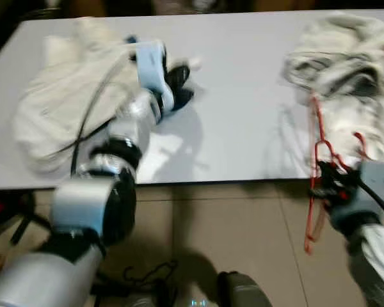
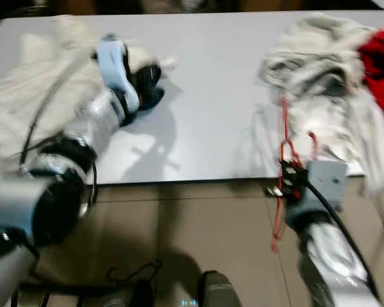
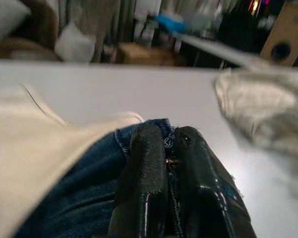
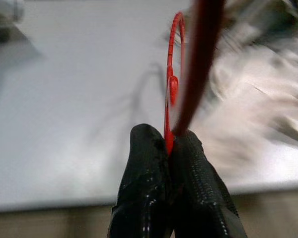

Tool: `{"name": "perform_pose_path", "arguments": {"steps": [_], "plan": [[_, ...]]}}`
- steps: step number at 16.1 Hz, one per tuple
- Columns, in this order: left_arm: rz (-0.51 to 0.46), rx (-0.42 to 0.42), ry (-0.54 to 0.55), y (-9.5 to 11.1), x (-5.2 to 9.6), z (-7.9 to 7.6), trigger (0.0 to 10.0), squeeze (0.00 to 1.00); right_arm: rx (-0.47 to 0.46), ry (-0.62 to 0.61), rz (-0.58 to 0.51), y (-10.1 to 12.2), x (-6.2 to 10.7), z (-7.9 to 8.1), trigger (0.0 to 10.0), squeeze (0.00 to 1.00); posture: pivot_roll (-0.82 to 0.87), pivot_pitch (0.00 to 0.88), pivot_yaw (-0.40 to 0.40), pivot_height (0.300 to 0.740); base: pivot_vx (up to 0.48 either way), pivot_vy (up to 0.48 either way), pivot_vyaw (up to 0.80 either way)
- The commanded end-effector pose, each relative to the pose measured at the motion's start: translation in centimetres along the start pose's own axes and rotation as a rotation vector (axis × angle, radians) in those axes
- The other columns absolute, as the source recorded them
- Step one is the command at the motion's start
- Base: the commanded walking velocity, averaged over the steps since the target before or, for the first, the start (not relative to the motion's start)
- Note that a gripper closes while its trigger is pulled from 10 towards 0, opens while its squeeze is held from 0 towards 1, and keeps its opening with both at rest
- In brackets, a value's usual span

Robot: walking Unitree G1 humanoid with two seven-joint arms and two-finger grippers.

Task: Hang hanger

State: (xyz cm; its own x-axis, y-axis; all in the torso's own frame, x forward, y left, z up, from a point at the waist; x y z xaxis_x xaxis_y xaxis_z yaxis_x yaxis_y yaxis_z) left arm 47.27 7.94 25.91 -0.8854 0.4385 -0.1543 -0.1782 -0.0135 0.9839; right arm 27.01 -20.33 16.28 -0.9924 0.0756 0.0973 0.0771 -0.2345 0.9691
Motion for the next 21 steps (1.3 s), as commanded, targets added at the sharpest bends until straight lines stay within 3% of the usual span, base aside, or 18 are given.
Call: {"name": "perform_pose_path", "arguments": {"steps": [1,2,4,6,8,9,10,11,13,14,15,18,19,20,21], "plan": [[-0.115,0.001,-0.038,4.5,-0.6,0.2,0.0,0.0,-0.009,-0.006,0.003,-0.6,-0.5,0.2,10.0,0.0,-0.22,0.061,0.061,0.74,0.0,0.0,0.0],[-0.164,0.014,-0.058,6.6,-0.8,0.4,0.0,0.0,-0.022,-0.009,-0.004,-0.7,-0.9,0.4,10.0,0.0,-0.2,0.052,0.064,0.74,0.0,0.0,0.0],[-0.38,0.036,-0.111,15.5,-0.5,1.0,0.0,0.0,-0.053,-0.029,-0.034,-0.6,-1.6,0.5,10.0,0.0,-0.18,0.045,0.071,0.74,0.0,0.0,0.0],[-0.654,0.124,-0.17,24.7,1.8,1.5,0.0,0.0,-0.063,-0.062,-0.083,-0.2,-2.0,0.0,10.0,0.0,-0.16,0.038,0.088,0.74,0.0,0.0,0.0],[-0.783,0.249,-0.189,27.9,3.5,2.7,0.0,0.0,-0.067,-0.098,-0.118,0.3,-2.1,-0.7,10.0,0.0,-0.15,0.033,0.094,0.74,0.0,0.0,0.0],[-0.621,0.124,-0.158,24.1,1.7,1.9,0.0,0.0,-0.065,-0.111,-0.127,0.2,-2.3,-0.9,10.0,0.0,-0.16,0.032,0.099,0.74,0.0,0.0,0.0],[-0.538,0.048,-0.151,22.1,0.8,1.4,0.0,0.0,-0.065,-0.113,-0.128,0.2,-2.4,-0.9,10.0,0.0,-0.16,0.032,0.101,0.74,0.0,0.0,0.0],[-0.348,-0.116,-0.191,16.1,-0.8,-0.6,0.0,0.0,-0.064,-0.11,-0.133,0.2,-2.5,-0.7,10.0,0.0,-0.16,0.031,0.103,0.74,0.0,0.0,0.0],[-0.106,-0.252,-0.236,7.1,-1.5,-2.9,0.0,0.0,-0.06,-0.105,-0.133,0.0,-2.5,-0.4,10.0,0.0,-0.17,0.033,0.106,0.74,0.0,0.0,0.0],[-0.063,-0.279,-0.222,5.8,-1.5,-2.9,0.0,0.0,-0.059,-0.106,-0.133,0.0,-2.5,-0.4,10.0,0.0,-0.18,0.034,0.111,0.74,0.0,0.0,0.0],[0.01,-0.334,-0.192,3.1,-1.2,-2.6,0.0,0.0,-0.053,-0.109,-0.132,0.0,-2.4,-0.5,10.0,0.0,-0.18,0.037,0.116,0.74,0.0,0.0,0.0],[0.011,-0.344,-0.205,2.6,-1.0,-2.8,0.0,0.0,-0.05,-0.114,-0.136,0.0,-2.1,-0.8,10.0,0.0,-0.18,0.031,0.117,0.74,0.0,0.0,0.0],[0.029,-0.373,-0.204,2.0,-1.0,-2.9,2.2,0.0,-0.053,-0.114,-0.137,0.0,-2.2,-0.8,10.0,0.0,-0.18,0.03,0.116,0.74,0.0,0.0,0.0],[0.095,-0.395,-0.2,0.4,-0.7,-2.6,10.0,0.0,-0.055,-0.108,-0.138,0.0,-2.4,-0.6,10.0,0.0,-0.18,0.026,0.118,0.74,0.0,0.0,0.0],[0.169,-0.45,-0.123,-1.1,-0.3,-1.0,10.0,1.0,-0.055,-0.101,-0.137,0.0,-2.5,-0.4,10.0,0.0,-0.18,0.025,0.119,0.74,0.0,0.0,0.0]]}}
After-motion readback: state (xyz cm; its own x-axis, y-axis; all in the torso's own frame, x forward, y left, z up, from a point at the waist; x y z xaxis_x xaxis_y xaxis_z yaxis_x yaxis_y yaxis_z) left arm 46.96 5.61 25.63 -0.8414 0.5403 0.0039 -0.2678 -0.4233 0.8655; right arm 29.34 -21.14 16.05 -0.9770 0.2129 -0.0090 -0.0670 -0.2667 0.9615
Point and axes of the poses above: a point about 5 cm out from each wrist's last joint towards the gripper, its own x axis pointing back from the gripper into the wrist, its own y axis along the axis of the wrist's last joint, z = x × y, the point moved 6 cm from there along -x, pointing out of the wrist towards the gripper, and after that the axes turned 13 degrees about -x, right-handed, at the moved point
